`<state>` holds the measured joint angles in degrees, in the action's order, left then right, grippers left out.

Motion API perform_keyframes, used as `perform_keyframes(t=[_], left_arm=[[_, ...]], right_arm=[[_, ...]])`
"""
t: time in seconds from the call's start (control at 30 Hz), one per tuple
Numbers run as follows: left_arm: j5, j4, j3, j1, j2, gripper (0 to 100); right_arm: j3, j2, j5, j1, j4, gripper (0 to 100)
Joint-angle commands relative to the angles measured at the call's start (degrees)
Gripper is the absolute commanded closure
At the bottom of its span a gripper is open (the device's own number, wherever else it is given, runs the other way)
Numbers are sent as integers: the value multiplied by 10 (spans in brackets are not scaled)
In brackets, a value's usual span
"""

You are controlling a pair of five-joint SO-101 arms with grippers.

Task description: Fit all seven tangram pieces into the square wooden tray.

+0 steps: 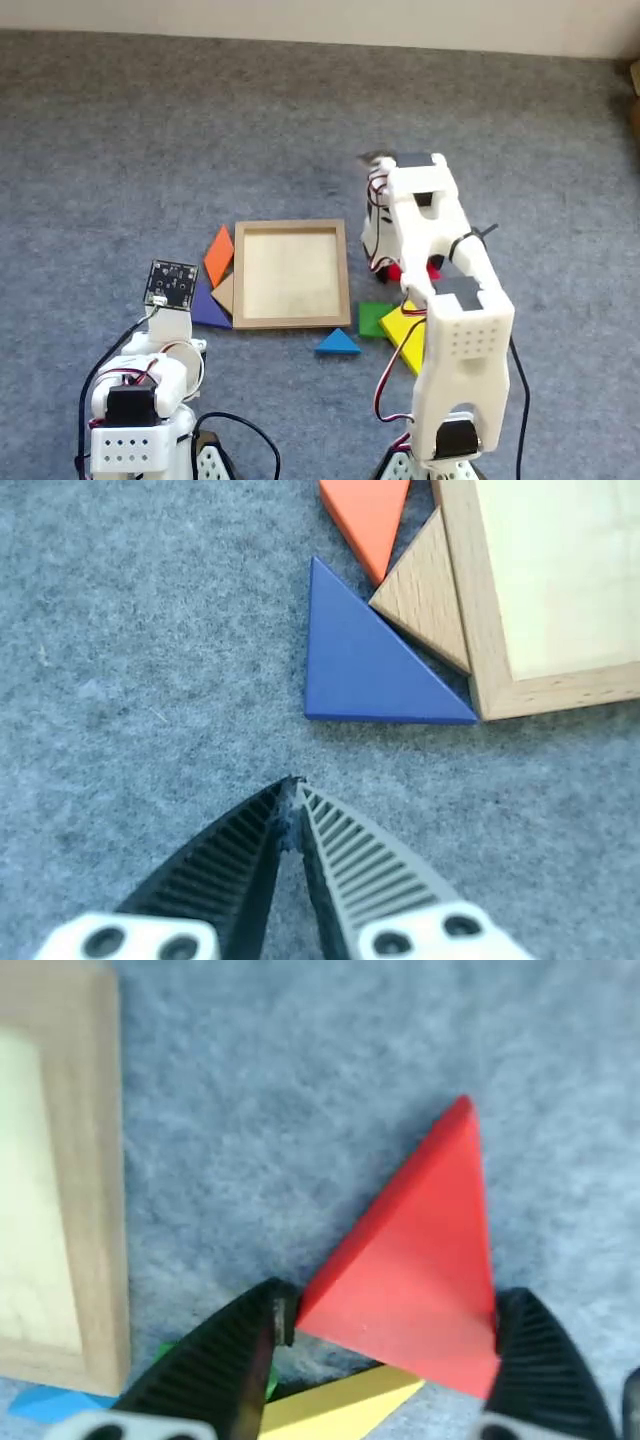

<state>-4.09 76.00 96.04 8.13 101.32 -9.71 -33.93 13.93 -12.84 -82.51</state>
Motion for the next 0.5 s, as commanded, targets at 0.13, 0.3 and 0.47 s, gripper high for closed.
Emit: perform_keyframes(t=[0.13,0.3,0.47], left_arm=[[3,4,11,-10,29,995],[3,4,11,-10,29,995],[3,4,11,-10,29,995]], right_arm=[[-23,9,-5,13,24,786],[-26,15,-2,14,10,813],[-22,65,-1,14,7,821]])
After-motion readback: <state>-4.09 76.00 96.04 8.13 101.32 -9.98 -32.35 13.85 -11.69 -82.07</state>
